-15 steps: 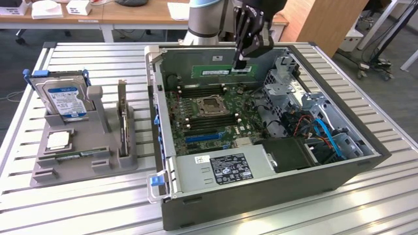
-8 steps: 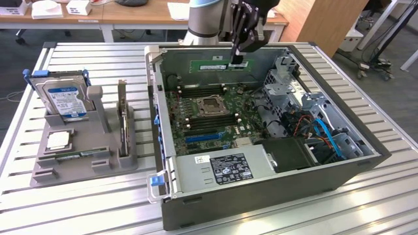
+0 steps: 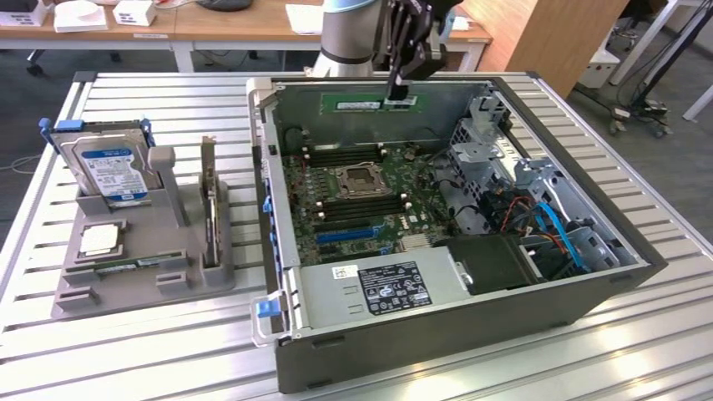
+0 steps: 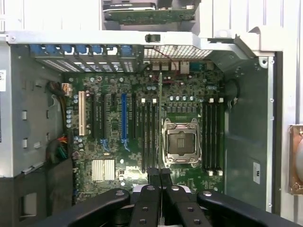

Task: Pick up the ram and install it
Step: 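Pick up the ram and move it above insertion slot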

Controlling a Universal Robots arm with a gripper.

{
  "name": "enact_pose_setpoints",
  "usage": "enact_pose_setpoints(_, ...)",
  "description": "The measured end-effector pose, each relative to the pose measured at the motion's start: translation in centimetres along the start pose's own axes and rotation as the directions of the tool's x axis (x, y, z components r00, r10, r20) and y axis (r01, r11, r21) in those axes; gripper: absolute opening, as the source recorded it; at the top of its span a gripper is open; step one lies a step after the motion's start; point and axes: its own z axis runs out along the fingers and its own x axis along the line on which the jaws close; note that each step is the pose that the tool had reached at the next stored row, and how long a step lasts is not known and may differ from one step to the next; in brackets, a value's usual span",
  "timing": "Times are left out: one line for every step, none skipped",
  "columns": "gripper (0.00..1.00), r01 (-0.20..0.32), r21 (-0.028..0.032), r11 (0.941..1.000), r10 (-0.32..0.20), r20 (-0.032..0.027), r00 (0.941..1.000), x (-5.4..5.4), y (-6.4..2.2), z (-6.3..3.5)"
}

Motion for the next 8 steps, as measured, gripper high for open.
enact_pose_setpoints(0.11, 0.0, 0.0001, 1.0, 0.0, 0.0006, 1.0, -0.26, 0.0, 0.03)
enact_pose_setpoints(0.11, 0.0, 0.0001, 1.0, 0.0, 0.0014, 1.0, -0.47, 0.01, 0.06)
enact_pose_setpoints(0.11, 0.0, 0.0002, 1.0, 0.0, 0.0021, 1.0, -0.65, 0.01, 0.08)
enact_pose_setpoints(0.11, 0.0, 0.0002, 1.0, 0.0, 0.0025, 1.0, -0.8, 0.02, 0.1)
enact_pose_setpoints(0.11, 0.0, 0.0003, 1.0, 0.0, 0.0028, 1.0, -0.93, 0.02, 0.12)
enact_pose_setpoints(0.11, 0.0, 0.0003, 1.0, 0.0, 0.0029, 1.0, -1.04, 0.02, 0.14)
enact_pose_setpoints(0.11, 0.0, 0.0003, 1.0, 0.0, 0.003, 1.0, -1.11, 0.02, 0.14)
enact_pose_setpoints(0.11, 0.0, 0.0002, 1.0, 0.0, 0.0031, 1.0, -1.11, 0.02, 0.14)
